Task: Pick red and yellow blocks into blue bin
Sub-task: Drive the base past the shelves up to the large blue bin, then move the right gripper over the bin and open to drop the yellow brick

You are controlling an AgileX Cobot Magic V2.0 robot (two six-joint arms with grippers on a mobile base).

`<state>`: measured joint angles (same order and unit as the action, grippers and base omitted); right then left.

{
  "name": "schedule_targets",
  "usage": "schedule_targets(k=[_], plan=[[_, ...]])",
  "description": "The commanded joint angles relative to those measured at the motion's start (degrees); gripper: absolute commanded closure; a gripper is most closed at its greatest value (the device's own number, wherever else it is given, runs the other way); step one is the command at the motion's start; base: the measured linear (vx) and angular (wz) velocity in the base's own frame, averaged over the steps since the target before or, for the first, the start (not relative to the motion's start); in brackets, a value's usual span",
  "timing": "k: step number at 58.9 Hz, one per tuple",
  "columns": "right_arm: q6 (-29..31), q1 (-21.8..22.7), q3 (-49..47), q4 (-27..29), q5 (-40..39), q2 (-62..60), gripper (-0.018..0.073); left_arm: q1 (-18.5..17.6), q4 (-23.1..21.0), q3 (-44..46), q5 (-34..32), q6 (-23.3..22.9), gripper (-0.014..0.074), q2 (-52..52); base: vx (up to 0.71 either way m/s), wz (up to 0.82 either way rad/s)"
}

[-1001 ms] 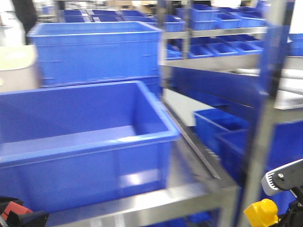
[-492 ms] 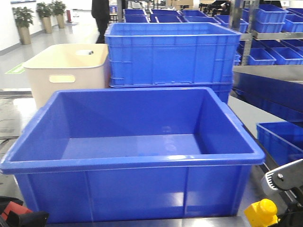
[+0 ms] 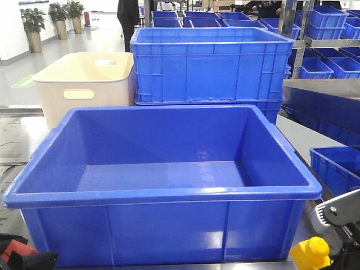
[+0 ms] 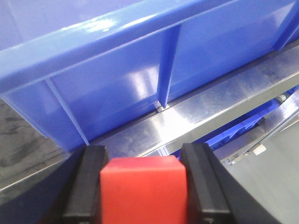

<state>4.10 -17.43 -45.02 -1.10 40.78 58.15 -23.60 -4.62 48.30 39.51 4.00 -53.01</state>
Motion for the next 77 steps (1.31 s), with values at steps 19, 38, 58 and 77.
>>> schedule_targets(k=[19, 38, 58, 77], plan=[[0.49, 0.13, -1.60, -0.38, -3.55, -1.09, 0.0328, -0.31, -0.64, 1.54, -3.86, -0.05, 0.0362, 0.91, 0.00, 0.00], [0.49, 0.13, -1.60, 0.12, -3.95, -1.09, 0.0328, -0.31, -0.64, 1.54, -3.86, -0.05, 0.0362, 0.91, 0.00, 0.00], [3.56, 0.13, -14.03, 5.92, 8.48, -1.09, 0.0328, -0.31, -0.64, 1.54, -3.86, -0.05, 0.0362, 0.91, 0.00, 0.00], [9.11, 0.13, -30.94, 9.35, 4.22, 6.90, 0.0315, -0.31, -0.64, 1.54, -3.86, -0.05, 0.0362, 0.91, 0.00, 0.00]])
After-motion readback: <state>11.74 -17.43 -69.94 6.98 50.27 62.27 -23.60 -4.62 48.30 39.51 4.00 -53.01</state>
